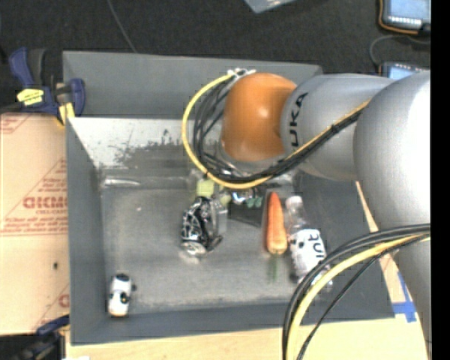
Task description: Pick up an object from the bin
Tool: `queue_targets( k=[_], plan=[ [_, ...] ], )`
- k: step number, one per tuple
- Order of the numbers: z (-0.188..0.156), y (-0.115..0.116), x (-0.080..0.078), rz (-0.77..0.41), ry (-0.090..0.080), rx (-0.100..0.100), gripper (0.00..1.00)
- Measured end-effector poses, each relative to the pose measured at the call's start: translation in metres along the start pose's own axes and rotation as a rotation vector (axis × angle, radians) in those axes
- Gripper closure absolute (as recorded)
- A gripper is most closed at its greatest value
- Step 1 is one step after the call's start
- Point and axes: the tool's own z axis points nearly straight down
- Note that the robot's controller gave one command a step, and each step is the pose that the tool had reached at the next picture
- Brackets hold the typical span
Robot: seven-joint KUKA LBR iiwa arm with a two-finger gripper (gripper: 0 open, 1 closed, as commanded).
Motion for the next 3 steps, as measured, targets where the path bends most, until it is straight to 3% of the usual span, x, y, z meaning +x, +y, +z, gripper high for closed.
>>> queue_targets(
  k=[1, 2, 3],
  plan=[
    [0.0092, -0.0202, 0.0400, 0.172, -0.003, -0.001, 1.00],
    [0.0092, -0.0202, 0.0400, 0.174, -0.003, -0.002, 0.00],
    [0.0092, -0.0202, 0.0400, 0.174, -0.003, -0.002, 0.00]
  ],
)
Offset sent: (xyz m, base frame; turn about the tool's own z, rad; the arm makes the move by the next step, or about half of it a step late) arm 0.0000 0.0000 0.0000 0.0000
